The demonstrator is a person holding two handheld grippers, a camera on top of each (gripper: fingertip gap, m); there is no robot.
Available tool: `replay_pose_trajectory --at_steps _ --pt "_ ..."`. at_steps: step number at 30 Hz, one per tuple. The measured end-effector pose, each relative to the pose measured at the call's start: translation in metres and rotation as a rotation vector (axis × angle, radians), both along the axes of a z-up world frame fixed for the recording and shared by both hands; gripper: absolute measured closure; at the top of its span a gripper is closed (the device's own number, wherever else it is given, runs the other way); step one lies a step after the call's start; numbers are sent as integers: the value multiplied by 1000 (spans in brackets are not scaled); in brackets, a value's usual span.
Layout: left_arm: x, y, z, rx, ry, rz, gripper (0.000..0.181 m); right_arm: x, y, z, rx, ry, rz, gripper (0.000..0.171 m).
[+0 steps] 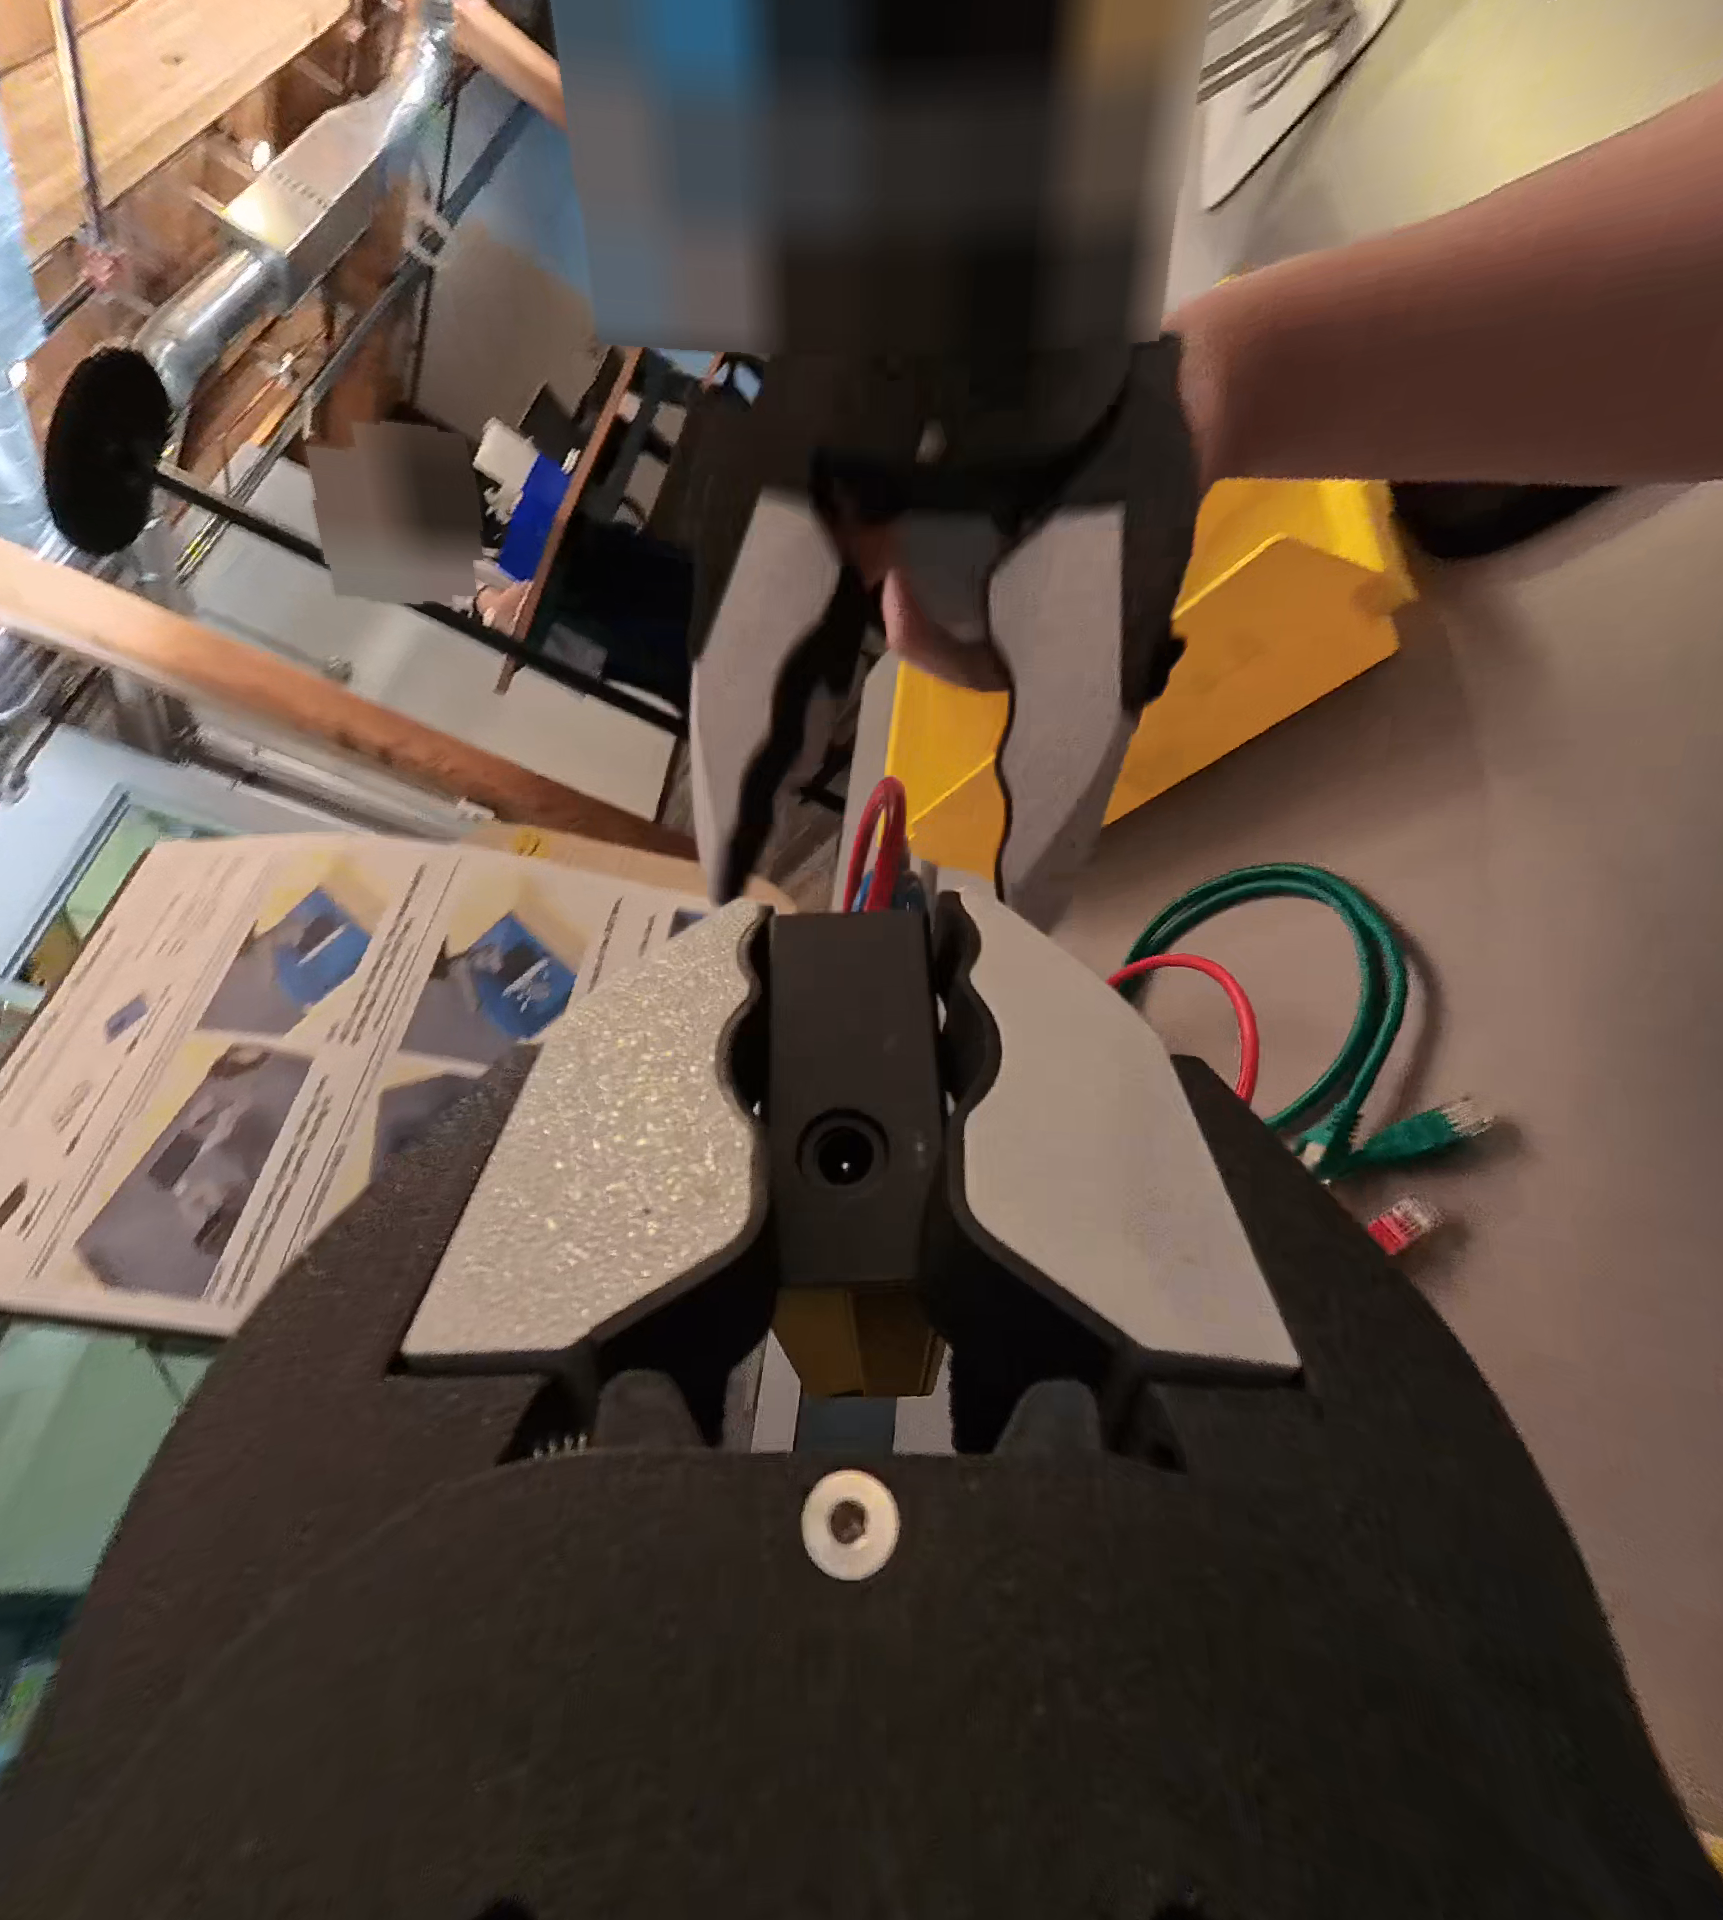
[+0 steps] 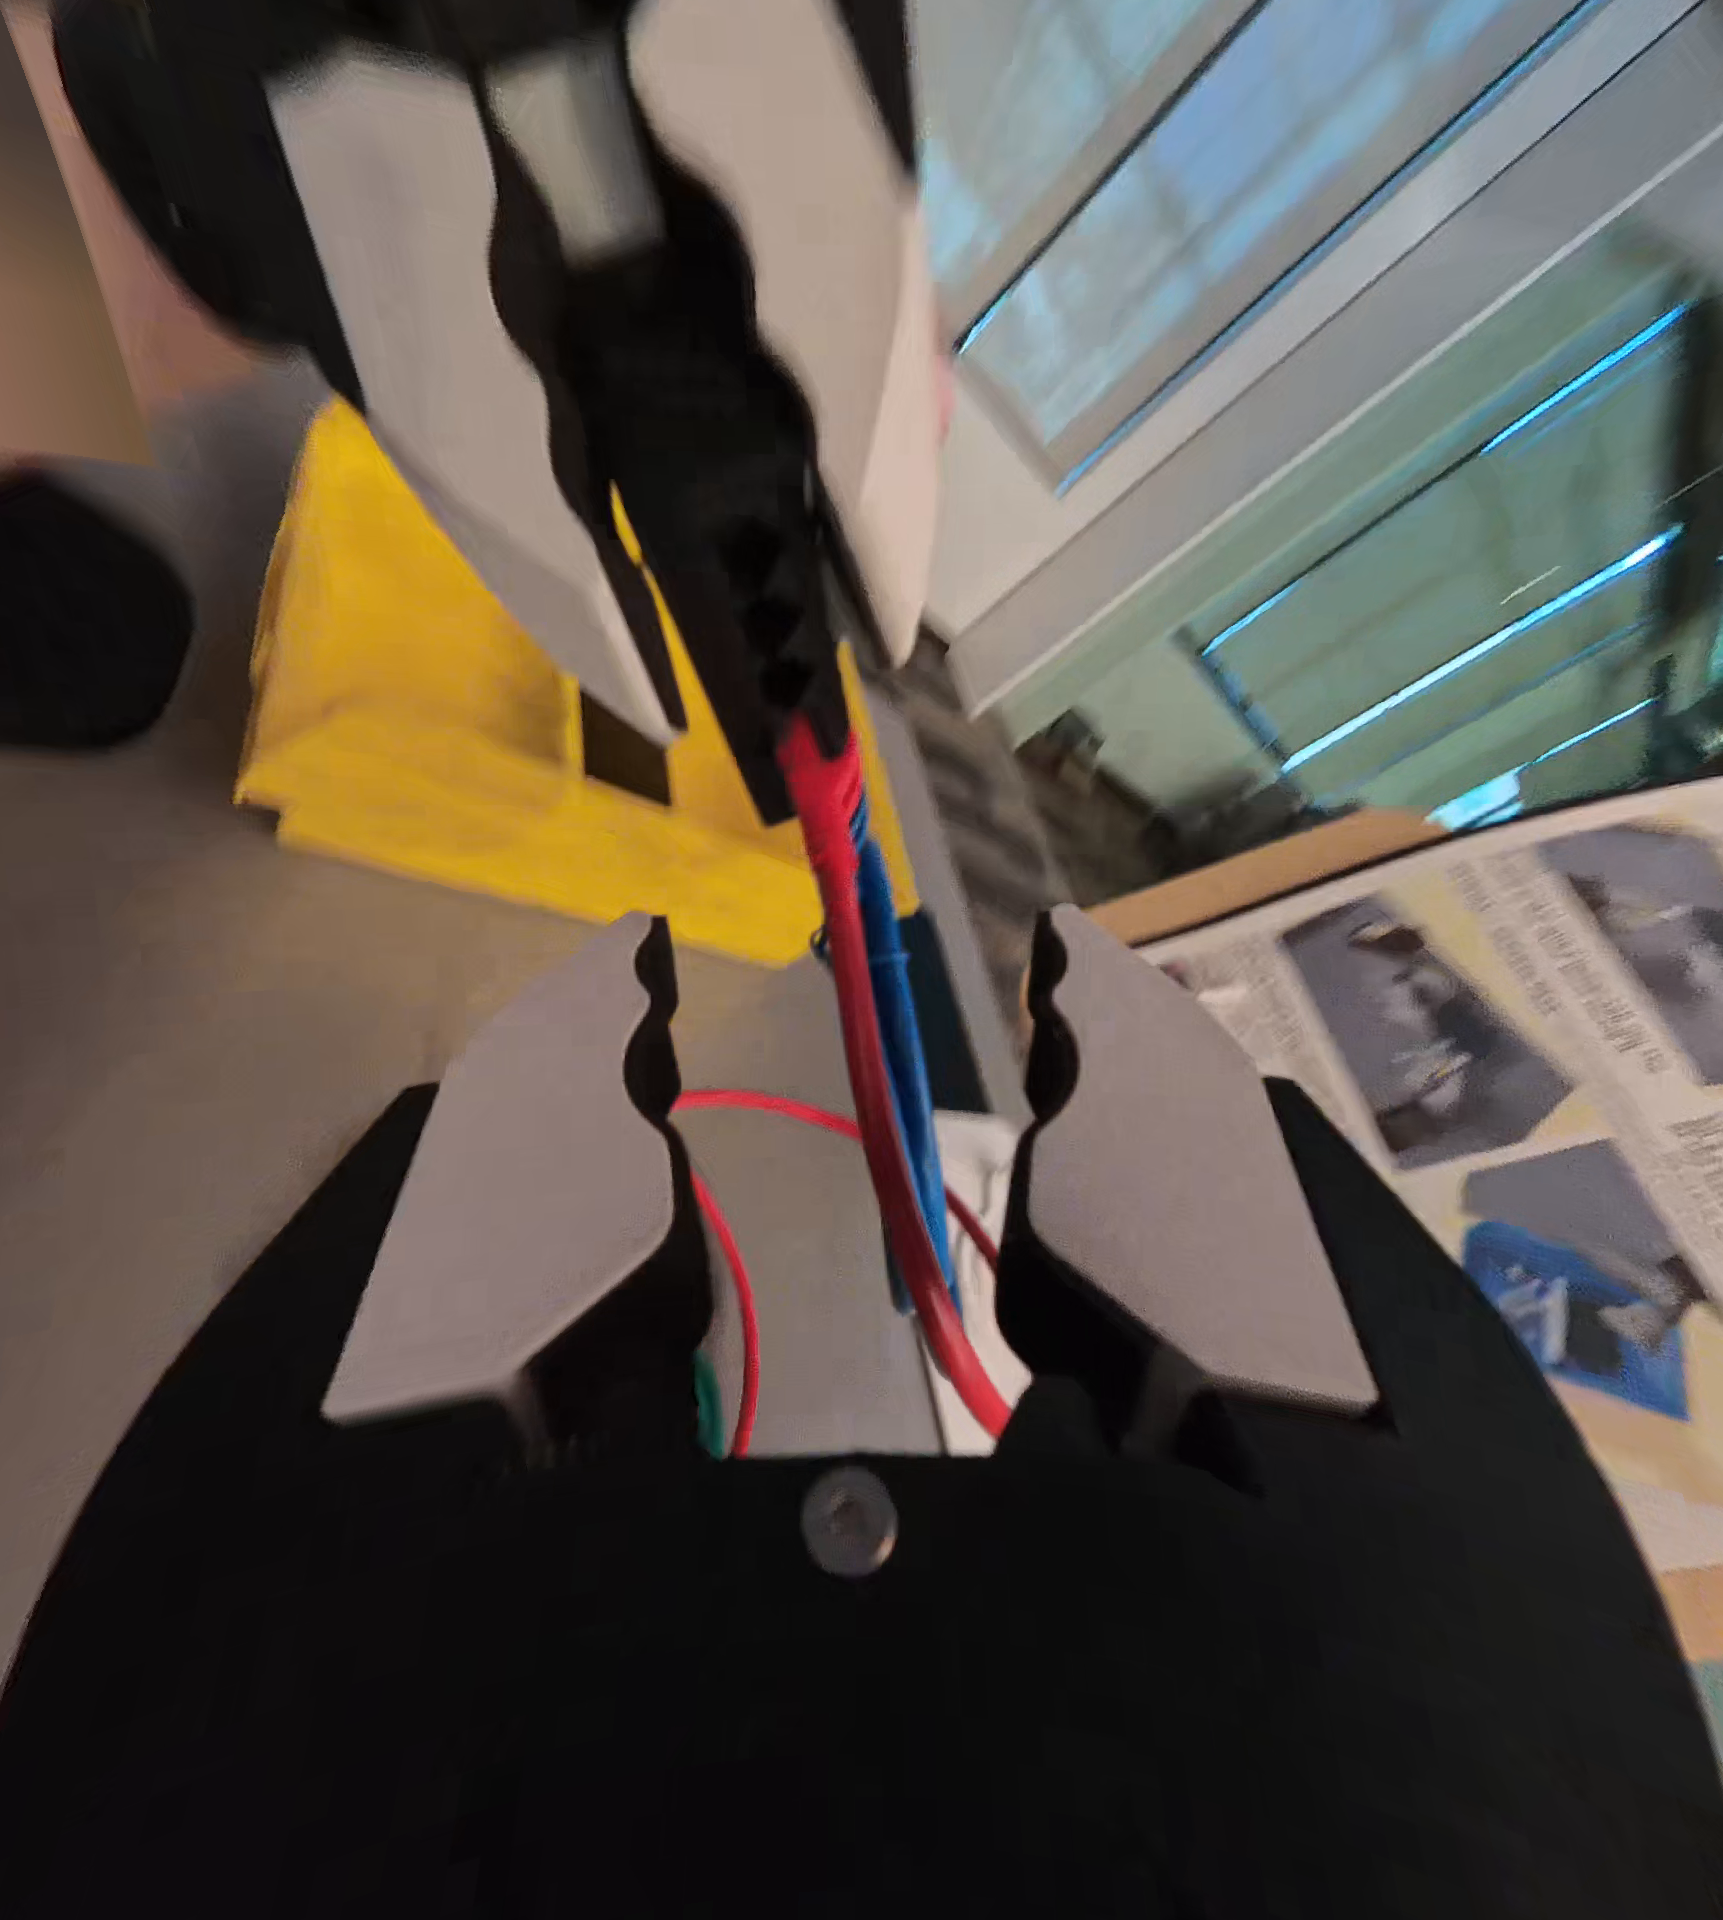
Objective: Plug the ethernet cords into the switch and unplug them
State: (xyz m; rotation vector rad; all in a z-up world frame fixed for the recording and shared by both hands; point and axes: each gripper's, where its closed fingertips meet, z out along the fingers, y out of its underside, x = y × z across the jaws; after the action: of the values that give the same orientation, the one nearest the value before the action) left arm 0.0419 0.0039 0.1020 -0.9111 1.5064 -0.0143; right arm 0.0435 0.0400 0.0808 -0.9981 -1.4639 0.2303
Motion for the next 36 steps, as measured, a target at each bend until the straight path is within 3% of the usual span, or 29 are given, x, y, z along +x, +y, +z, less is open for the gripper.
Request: replay_pose_trajectory --at_steps 2,3,4,8,13,23,30,33,36 --pt "10 -6 -3 7 18 -24 152 7 13 -22 -56 -105 -70 130" --pt "13 -8 -5 9 27 -32 152 12 19 -28 -56 -143 -99 159" --pt "16 -8 -7 6 36 -31 152 14 19 -29 -58 -150 -95 161" --pt "10 20 3 93 -16 139 146 31 36 -14 -11 -152 -280 162" --pt "-6 52 -1 150 21 357 141 47 47 -6 169 -315 -558 162" --pt "-24 63 -8 140 53 392 138 49 47 2 360 -398 -606 162" --pt "-22 72 -18 134 94 445 121 43 38 5 480 -470 -620 162" --pt "-21 73 -19 186 114 440 139 35 26 14 553 -467 -615 161" --pt "-19 70 -13 207 87 403 142 35 21 21 579 -456 -625 161"
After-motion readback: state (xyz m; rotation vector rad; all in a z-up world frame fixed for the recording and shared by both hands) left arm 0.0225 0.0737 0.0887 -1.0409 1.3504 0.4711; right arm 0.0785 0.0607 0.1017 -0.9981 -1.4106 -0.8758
